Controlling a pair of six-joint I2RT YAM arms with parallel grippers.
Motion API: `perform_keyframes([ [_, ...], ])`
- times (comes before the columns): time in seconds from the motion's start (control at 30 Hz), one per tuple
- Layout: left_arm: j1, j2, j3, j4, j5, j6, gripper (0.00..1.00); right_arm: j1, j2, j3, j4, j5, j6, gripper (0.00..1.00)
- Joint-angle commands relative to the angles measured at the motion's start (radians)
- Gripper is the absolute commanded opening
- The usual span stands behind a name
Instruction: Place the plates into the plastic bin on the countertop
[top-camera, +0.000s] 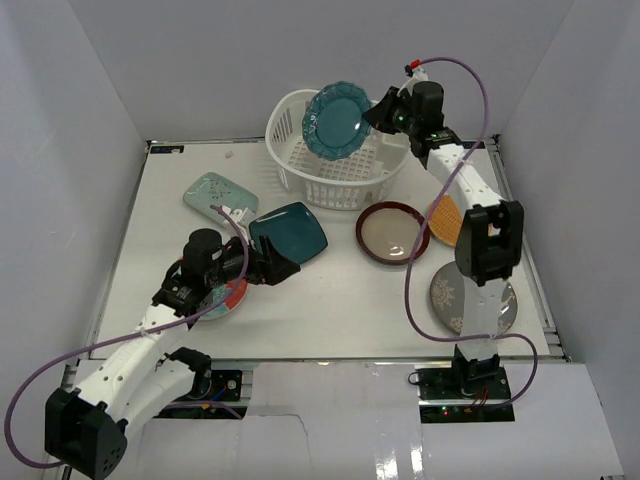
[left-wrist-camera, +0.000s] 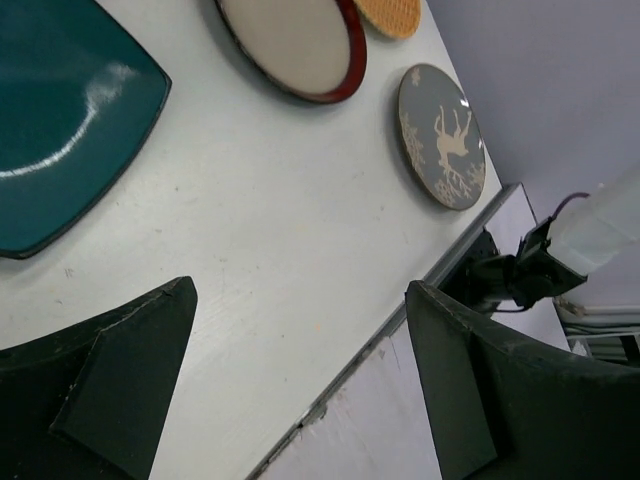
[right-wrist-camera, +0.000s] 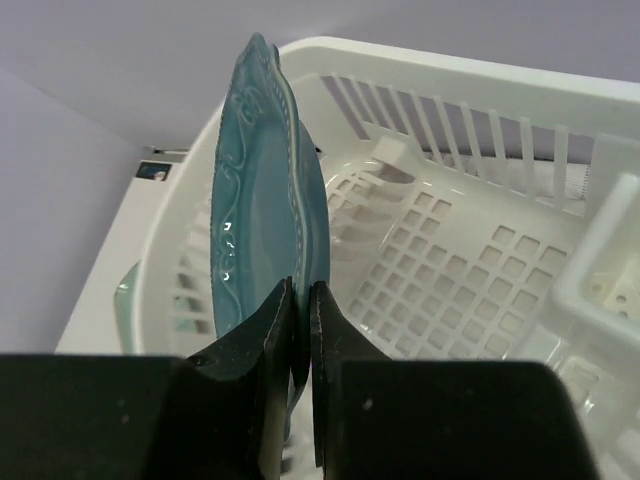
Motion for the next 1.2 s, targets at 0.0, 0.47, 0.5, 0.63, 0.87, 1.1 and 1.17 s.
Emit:
perform_keyframes([
  [0.0,-0.013,0.041,-0.023,0.062,0.081,-0.057,0.96,0.004,0.133,0.266,0.023,-0.047,0.023,0.08],
  [0.47,-0.117,0.219,-0.024,0.158,0.038,-0.120,0.94,0.007,0.209,0.189,-0.037,0.031,0.014,0.79],
  [0.5,-0.155,0.234,-0.022,0.168,0.021,-0.136,0.94,0.010,0.200,0.184,-0.038,0.047,-0.001,0.86],
  [0.63,-0.251,0.316,-0.004,0.240,-0.065,-0.165,0.94,0.031,0.157,0.178,-0.132,0.158,-0.136,0.95],
  [0.87,-0.422,0.524,0.085,0.332,-0.184,-0.211,0.90,0.042,0.088,0.189,-0.216,0.196,-0.246,0.90],
  [1.1,-0.538,0.779,0.216,0.451,-0.270,-0.292,0.81,0.042,-0.292,-0.181,-0.165,0.079,-0.213,0.42],
  [1.17,-0.565,0.834,0.266,0.488,-0.267,-0.314,0.79,0.040,-0.494,-0.344,-0.097,0.053,-0.181,0.38],
])
